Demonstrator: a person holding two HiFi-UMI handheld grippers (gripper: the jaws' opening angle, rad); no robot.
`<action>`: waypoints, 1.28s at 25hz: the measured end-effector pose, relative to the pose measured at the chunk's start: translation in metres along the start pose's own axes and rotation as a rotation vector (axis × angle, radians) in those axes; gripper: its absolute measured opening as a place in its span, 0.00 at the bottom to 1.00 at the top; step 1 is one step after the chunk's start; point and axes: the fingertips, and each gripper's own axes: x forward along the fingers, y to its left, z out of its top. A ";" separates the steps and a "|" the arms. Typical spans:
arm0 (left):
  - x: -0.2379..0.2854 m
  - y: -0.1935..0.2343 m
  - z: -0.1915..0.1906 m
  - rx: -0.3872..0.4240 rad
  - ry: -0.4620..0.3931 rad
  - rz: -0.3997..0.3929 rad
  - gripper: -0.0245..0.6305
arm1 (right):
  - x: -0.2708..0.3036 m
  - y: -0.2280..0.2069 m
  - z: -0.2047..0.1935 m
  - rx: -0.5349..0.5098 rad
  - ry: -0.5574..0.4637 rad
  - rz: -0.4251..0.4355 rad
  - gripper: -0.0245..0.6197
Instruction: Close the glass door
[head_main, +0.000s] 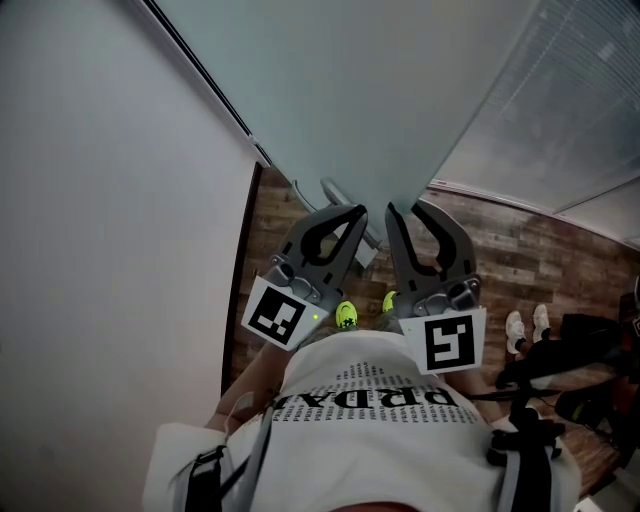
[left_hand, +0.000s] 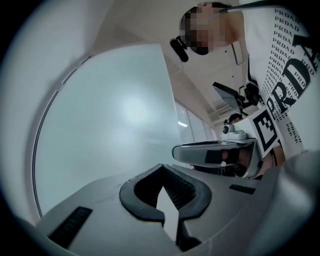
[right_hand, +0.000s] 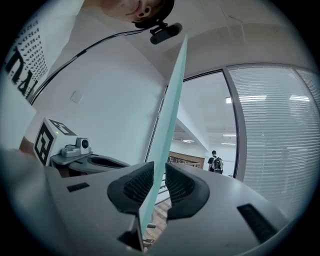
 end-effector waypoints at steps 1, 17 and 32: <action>0.000 0.001 0.001 0.004 -0.002 0.004 0.03 | 0.002 0.002 0.001 -0.001 -0.003 0.008 0.11; 0.033 0.005 -0.013 0.035 -0.109 0.092 0.03 | 0.012 -0.016 -0.017 -0.079 -0.055 0.109 0.11; 0.039 0.001 -0.032 0.041 -0.139 -0.037 0.03 | 0.016 -0.024 -0.042 -0.130 -0.021 0.037 0.12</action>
